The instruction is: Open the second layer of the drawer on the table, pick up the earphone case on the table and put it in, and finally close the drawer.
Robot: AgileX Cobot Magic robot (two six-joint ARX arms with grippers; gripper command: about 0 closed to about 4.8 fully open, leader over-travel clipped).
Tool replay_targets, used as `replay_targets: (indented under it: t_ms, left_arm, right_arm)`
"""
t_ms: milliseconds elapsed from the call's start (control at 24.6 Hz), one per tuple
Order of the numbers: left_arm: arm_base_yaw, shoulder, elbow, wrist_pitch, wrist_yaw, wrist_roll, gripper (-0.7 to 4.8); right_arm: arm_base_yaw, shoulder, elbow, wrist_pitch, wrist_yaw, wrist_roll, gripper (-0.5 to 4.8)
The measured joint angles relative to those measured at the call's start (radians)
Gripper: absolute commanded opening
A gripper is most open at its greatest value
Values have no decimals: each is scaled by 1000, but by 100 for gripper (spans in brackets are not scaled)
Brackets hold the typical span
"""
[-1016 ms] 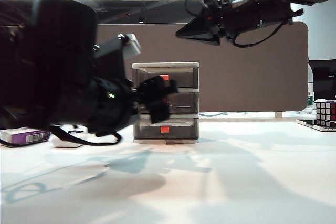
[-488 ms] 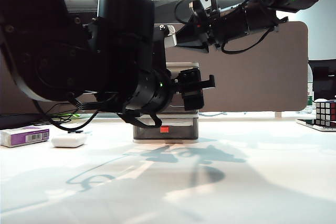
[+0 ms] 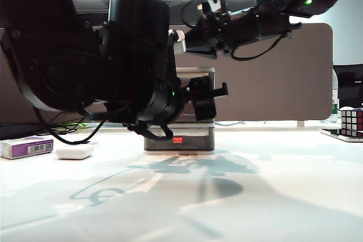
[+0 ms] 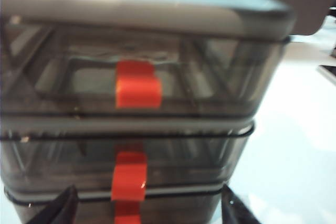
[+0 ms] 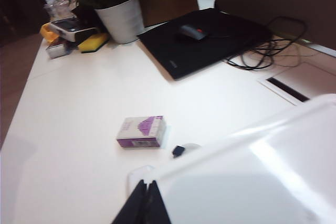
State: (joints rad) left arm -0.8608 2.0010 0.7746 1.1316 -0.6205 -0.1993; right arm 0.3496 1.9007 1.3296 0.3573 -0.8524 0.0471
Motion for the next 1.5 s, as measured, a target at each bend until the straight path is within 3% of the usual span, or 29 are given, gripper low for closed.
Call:
replay_targets:
  t_ms: [731, 1097, 1259, 1422, 1503]
  left_arm:
    - [2, 44, 13, 17, -72, -50, 331]
    - [2, 92, 108, 8, -81, -63, 330]
    - [2, 95, 111, -18, -136, -48, 274]
    - [2, 95, 111, -18, -142, 1, 257]
    - [2, 95, 111, -18, -142, 2, 178]
  right_arm:
    - [32, 63, 22, 4, -13, -3, -5]
    - [32, 64, 22, 8, -13, -4, -5]
    - [32, 64, 22, 8, -16, -4, -5]
    - [32, 64, 22, 7, -16, -4, -5]
    - [32, 64, 22, 7, -16, -4, -5]
